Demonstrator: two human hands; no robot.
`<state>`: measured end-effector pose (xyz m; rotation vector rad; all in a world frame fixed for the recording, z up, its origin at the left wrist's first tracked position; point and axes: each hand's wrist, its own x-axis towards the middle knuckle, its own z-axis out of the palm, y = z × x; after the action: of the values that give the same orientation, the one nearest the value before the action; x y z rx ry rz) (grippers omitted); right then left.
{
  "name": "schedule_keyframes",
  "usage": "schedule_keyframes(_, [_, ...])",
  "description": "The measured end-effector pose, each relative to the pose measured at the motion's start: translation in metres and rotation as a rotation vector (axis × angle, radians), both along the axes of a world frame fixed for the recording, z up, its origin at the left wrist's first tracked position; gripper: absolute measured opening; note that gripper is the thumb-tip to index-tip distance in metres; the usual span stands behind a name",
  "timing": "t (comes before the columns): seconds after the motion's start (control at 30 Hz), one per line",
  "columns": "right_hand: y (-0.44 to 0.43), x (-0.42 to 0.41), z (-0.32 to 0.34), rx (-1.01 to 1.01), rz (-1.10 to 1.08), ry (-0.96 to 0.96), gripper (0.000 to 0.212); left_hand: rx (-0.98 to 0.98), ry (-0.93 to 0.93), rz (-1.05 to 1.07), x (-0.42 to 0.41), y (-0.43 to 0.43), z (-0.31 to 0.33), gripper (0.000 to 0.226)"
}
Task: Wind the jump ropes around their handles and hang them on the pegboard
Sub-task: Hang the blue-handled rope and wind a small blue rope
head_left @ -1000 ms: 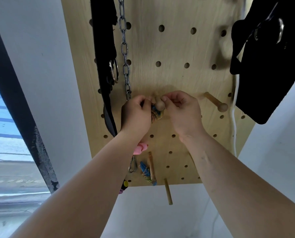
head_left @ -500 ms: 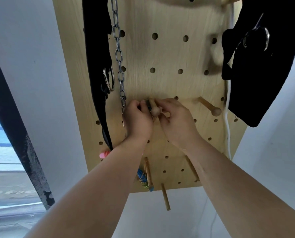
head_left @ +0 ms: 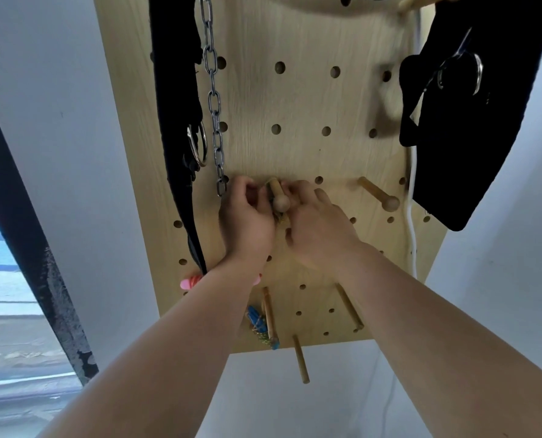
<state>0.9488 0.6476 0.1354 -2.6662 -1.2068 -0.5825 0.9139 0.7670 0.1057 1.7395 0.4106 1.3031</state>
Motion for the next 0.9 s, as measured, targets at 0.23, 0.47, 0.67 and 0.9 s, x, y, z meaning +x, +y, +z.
schedule_keyframes(0.23, [-0.009,-0.007,-0.003,0.040,0.107,0.098,0.078,0.031,0.063,-0.046,-0.012,-0.001,-0.009,0.003])
schedule_keyframes(0.47, [-0.022,-0.006,-0.005,-0.020,0.180,0.148,0.074,-0.072,0.207,-0.065,-0.024,-0.016,-0.018,0.012])
schedule_keyframes(0.67, [-0.032,-0.001,-0.005,-0.120,0.199,0.202,0.082,-0.072,0.282,0.017,-0.024,-0.027,-0.017,0.008])
schedule_keyframes(0.9, [-0.052,0.001,-0.006,-0.111,0.215,0.183,0.078,-0.076,0.380,0.142,-0.031,-0.044,-0.013,0.023])
